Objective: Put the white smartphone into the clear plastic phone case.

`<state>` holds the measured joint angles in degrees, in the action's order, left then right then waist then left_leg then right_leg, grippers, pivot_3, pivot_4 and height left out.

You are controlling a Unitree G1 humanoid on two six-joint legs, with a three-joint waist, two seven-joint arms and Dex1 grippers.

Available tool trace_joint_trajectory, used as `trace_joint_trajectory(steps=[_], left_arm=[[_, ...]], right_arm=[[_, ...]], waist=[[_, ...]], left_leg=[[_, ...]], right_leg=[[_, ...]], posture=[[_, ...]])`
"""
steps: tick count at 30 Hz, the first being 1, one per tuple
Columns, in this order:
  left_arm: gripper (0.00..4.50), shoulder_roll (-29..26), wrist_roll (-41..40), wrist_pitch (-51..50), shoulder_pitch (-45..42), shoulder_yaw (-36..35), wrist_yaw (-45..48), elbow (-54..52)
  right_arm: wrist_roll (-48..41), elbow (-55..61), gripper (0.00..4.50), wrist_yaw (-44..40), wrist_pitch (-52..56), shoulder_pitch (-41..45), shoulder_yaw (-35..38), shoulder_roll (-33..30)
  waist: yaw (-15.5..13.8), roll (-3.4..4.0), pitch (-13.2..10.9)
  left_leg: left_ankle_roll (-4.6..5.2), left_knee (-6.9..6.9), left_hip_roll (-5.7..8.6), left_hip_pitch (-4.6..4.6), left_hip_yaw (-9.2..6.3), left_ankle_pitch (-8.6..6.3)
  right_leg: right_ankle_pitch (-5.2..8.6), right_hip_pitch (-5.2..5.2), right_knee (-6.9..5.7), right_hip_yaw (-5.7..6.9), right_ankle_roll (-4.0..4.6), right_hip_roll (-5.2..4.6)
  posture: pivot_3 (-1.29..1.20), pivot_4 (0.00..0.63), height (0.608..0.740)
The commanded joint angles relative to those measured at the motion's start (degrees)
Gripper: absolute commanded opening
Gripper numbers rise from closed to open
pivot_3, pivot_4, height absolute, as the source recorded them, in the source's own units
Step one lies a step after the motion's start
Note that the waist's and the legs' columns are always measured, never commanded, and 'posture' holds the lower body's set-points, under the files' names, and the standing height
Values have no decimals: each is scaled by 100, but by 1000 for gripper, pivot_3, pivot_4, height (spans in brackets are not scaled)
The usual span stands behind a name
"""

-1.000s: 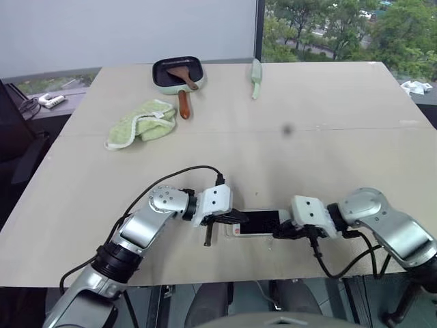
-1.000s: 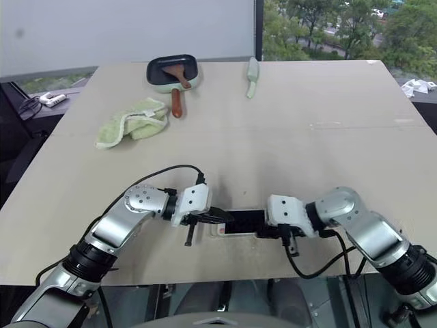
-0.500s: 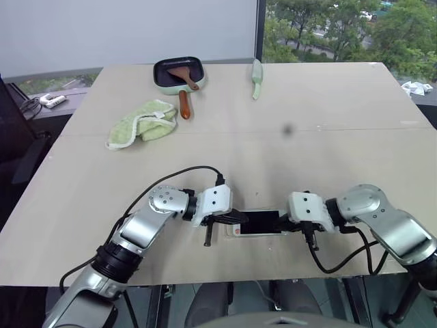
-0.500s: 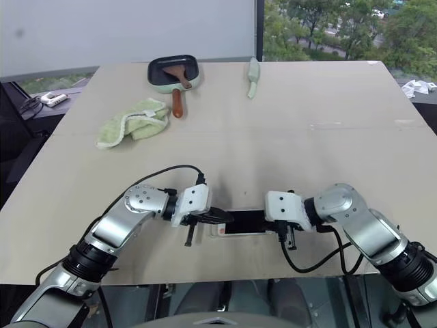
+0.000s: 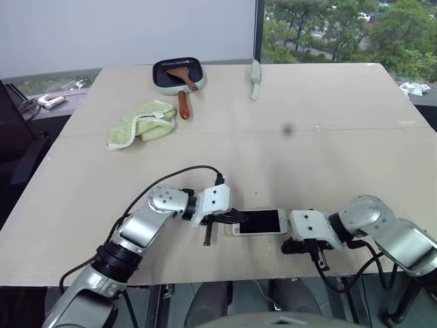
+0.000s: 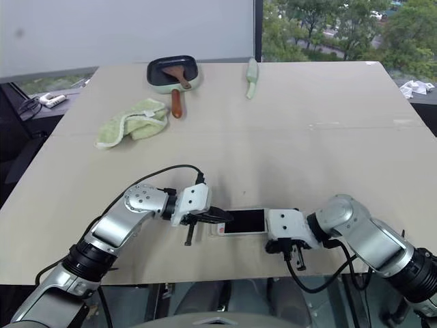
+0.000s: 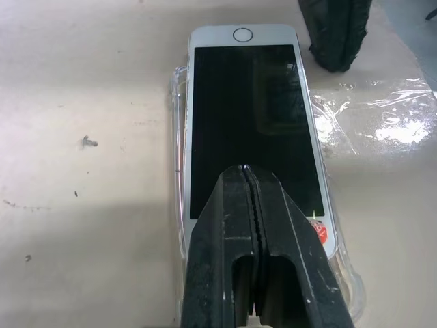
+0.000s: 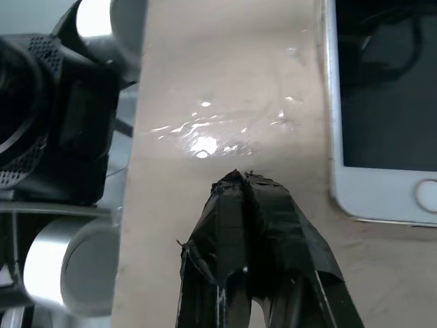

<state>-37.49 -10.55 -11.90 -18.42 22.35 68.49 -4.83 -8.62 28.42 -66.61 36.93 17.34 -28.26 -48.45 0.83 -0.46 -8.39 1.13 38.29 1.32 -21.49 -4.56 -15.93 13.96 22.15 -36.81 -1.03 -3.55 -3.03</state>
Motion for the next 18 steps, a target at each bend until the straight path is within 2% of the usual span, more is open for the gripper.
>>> trace_joint_trajectory(steps=[1, 8, 18], left_arm=[[0, -89, 409, -203, 211, 335, 30, 397], [0, -74, 418, -187, 209, 338, 31, 407], [0, -45, 441, -163, 198, 352, 43, 440]], right_arm=[[91, -58, 97, 364, 190, 161, 208, 158], [153, -115, 97, 601, 437, 248, 272, 331], [194, -287, 97, 934, 474, 364, 406, 469]], waist=[[-7, 2, 0], [12, 1, 3], [13, 2, -2]], left_leg=[[0, 0, 0, 0, 0, 0], [0, -2, -5, 5, -4, 0], [-1, -13, -20, 64, 3, -1]], right_leg=[[1, 0, 0, 0, 0, 0], [-6, -1, 0, 1, 3, 2], [11, -42, 0, 1, 9, -9]], posture=[[0, 150, 740], [0, 150, 740], [0, 150, 740]])
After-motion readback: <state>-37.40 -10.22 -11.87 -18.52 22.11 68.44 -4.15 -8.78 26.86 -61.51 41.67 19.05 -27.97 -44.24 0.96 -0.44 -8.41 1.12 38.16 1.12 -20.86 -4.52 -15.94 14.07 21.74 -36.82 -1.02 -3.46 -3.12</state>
